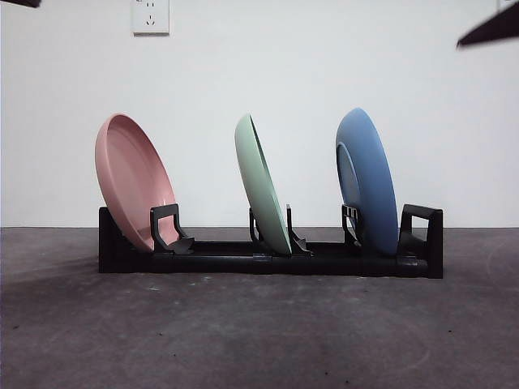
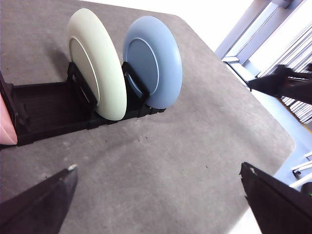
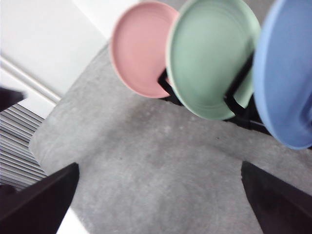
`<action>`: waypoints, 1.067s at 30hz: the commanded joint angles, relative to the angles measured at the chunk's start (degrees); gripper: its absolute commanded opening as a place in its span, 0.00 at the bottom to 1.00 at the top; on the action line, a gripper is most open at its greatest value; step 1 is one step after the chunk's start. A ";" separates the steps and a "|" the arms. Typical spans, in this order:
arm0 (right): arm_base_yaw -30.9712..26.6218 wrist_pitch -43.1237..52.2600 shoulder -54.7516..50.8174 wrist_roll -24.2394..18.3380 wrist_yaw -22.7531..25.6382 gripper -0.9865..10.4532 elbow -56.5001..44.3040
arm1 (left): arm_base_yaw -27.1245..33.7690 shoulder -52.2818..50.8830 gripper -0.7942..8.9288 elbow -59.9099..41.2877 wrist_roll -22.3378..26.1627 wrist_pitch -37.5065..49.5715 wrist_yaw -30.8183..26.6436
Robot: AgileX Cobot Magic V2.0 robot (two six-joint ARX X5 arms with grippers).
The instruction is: Place the plate
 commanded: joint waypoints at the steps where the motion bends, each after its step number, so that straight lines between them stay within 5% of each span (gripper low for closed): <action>1: 0.26 1.33 5.40 1.03 0.35 0.57 2.84 | -0.22 -1.33 0.63 1.36 -0.02 -1.27 0.37; 18: 0.35 2.89 38.25 -1.22 1.51 0.55 26.97 | -0.22 -9.57 0.63 1.77 0.59 -12.07 0.37; 32: 0.46 8.79 44.70 1.16 -0.42 0.31 27.52 | -0.22 -9.73 0.63 1.77 0.61 -12.57 0.33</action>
